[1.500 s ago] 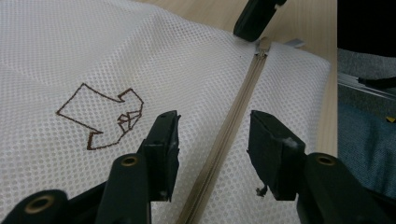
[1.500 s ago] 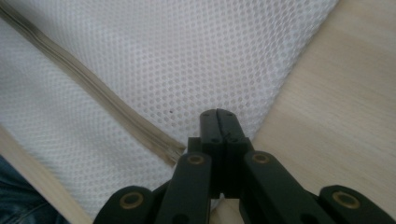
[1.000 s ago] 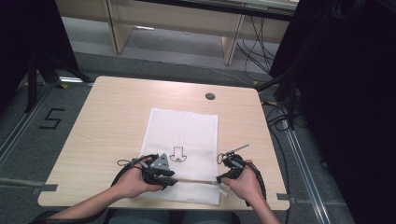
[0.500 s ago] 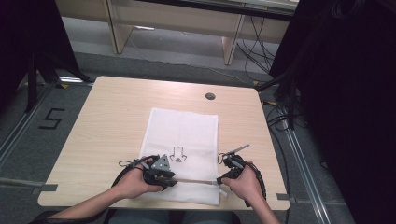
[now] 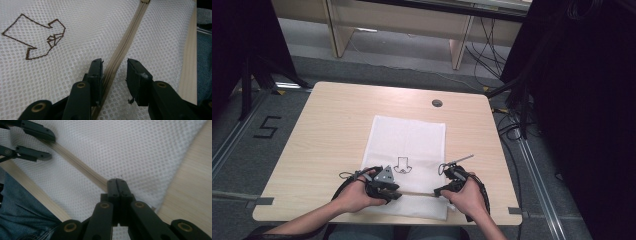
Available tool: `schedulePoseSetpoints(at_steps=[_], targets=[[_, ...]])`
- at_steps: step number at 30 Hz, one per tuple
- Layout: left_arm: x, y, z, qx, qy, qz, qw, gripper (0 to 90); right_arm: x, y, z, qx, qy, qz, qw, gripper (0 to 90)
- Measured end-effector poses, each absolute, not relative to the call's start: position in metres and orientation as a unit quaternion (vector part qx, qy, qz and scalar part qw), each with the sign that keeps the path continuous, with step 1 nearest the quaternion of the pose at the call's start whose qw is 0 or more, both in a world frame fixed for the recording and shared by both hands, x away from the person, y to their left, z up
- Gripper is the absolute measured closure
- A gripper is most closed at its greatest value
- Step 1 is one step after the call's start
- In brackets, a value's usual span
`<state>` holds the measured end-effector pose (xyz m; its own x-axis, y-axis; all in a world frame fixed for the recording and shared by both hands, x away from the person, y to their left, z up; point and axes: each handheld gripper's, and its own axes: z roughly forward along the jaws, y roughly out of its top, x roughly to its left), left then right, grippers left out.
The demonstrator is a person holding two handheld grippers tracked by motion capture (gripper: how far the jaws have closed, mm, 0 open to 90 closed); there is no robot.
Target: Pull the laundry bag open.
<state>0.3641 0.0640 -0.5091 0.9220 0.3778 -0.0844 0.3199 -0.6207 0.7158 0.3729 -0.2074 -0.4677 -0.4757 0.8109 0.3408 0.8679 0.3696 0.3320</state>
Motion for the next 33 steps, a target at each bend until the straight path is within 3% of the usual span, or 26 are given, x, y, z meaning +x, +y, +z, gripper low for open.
schedulePoseSetpoints(at_steps=[7,23,33], targets=[[0.363,0.063,-0.508,0.900,0.188,0.041,0.392,63.7,0.379,-0.219,-0.465,-0.515,-0.822,-0.245,-0.002,88.8],[0.359,0.054,-0.498,0.887,0.176,0.035,0.426,55.1,0.382,-0.215,-0.482,-0.490,-0.849,-0.197,-0.022,89.2],[0.362,0.028,-0.493,0.892,0.154,0.028,0.424,42.0,0.382,-0.217,-0.482,-0.490,-0.848,-0.201,-0.018,89.3]])
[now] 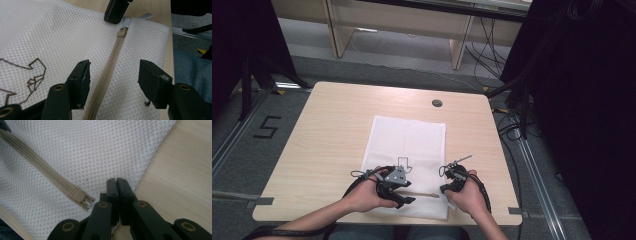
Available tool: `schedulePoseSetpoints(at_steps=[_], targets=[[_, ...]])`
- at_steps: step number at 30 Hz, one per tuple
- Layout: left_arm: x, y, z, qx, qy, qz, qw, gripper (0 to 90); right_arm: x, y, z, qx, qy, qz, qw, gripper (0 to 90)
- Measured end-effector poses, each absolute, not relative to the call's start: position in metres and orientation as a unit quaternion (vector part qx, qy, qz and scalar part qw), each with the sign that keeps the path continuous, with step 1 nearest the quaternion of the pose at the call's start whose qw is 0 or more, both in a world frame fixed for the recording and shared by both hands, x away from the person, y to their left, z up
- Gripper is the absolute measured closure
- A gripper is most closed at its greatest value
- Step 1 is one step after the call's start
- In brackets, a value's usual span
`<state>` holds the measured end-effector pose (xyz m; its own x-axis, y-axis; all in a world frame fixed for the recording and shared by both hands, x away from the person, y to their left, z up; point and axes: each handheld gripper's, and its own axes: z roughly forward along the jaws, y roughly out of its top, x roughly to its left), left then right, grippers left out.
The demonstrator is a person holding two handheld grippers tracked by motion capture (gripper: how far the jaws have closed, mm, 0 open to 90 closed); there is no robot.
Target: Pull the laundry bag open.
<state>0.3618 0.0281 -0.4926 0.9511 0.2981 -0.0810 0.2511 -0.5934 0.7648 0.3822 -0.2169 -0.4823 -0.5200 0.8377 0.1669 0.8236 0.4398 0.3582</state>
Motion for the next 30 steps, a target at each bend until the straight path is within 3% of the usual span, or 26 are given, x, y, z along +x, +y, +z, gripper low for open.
schedulePoseSetpoints(at_steps=[9,18,30], targets=[[0.372,0.005,-0.493,0.891,0.152,0.015,0.428,49.2,0.382,-0.218,-0.482,0.497,0.843,0.203,0.013,89.3],[0.375,-0.021,-0.497,0.892,0.112,0.016,0.438,64.2,0.383,-0.219,-0.483,0.492,0.845,0.207,0.014,89.2],[0.383,-0.037,-0.506,0.898,0.117,0.005,0.423,70.4,0.383,-0.220,-0.483,0.493,0.844,0.211,0.013,89.2]])
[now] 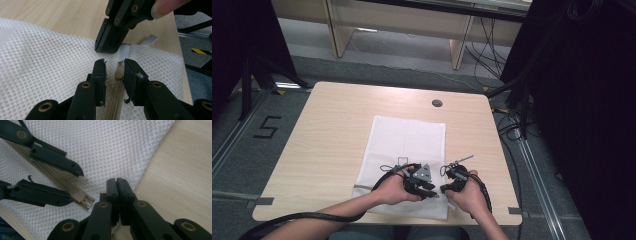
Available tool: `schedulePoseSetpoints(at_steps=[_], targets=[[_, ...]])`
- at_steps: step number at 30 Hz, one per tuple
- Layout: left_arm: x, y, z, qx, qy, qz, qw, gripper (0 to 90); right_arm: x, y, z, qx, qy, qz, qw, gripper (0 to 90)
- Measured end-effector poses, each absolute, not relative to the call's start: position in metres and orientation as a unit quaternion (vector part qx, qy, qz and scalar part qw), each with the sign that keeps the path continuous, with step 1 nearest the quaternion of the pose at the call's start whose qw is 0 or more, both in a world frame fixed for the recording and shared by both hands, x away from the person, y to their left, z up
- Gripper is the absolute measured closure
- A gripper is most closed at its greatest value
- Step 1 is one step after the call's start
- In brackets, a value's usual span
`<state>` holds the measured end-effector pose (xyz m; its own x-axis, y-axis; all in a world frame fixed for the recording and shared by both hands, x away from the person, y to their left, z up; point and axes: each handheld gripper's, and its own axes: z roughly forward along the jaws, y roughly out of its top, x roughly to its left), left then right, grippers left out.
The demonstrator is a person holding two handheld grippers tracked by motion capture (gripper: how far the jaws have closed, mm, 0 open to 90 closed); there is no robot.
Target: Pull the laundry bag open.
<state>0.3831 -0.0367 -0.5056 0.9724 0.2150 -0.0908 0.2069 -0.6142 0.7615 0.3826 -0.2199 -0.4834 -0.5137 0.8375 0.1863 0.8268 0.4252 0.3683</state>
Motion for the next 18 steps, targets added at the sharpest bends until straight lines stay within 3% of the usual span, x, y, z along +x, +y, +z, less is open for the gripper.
schedulePoseSetpoints(at_steps=[12,18], targets=[[0.3777,-0.0430,-0.5088,0.900,0.093,0.002,0.425,71.3,0.3822,-0.2196,-0.4833,0.494,0.843,0.210,0.012,89.2],[0.3766,-0.0462,-0.5100,0.904,0.101,0.004,0.414,76.0,0.3822,-0.2197,-0.4832,0.494,0.844,0.209,0.012,89.2]])
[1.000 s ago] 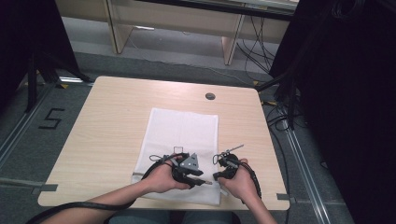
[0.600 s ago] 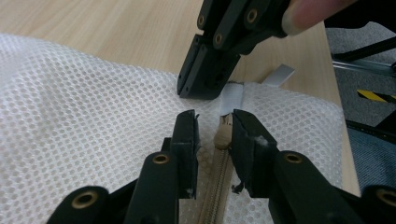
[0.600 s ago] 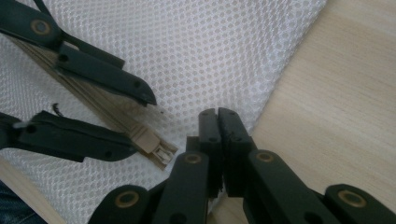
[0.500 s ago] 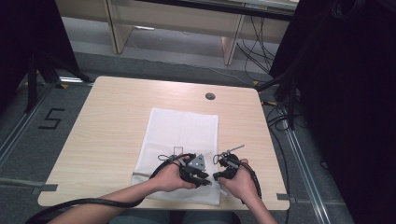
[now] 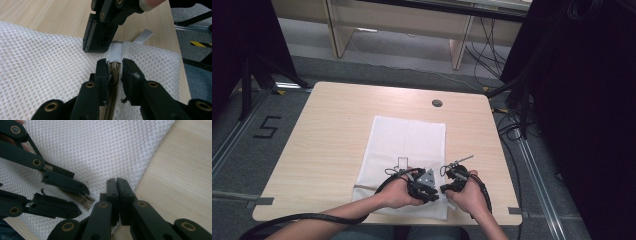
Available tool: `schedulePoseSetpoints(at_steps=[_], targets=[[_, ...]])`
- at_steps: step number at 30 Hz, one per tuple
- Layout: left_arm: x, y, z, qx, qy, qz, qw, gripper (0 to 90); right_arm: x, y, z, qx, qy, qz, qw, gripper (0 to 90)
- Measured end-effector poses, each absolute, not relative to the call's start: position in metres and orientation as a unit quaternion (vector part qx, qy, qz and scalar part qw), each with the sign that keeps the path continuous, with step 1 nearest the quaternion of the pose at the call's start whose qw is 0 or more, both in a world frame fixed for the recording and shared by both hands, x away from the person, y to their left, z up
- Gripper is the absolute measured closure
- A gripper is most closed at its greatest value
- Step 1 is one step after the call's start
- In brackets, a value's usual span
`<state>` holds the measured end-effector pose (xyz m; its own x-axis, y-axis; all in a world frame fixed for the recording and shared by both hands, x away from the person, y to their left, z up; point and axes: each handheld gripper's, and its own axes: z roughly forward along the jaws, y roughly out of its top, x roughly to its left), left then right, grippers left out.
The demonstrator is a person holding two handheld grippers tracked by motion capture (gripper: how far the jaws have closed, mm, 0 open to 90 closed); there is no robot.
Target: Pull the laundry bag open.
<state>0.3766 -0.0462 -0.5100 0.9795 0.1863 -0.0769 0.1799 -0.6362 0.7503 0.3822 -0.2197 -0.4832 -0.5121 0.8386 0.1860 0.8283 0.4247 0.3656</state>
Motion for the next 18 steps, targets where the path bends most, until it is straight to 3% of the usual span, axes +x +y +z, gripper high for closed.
schedulePoseSetpoints(at_steps=[4,18], targets=[[0.377,-0.047,-0.507,0.905,0.108,-0.002,0.411,81.1,0.382,-0.220,-0.483,0.493,0.844,0.211,0.013,89.2],[0.378,-0.044,-0.496,0.906,0.114,-0.001,0.408,81.5,0.382,-0.219,-0.483,0.488,0.847,0.209,0.014,90.0]])
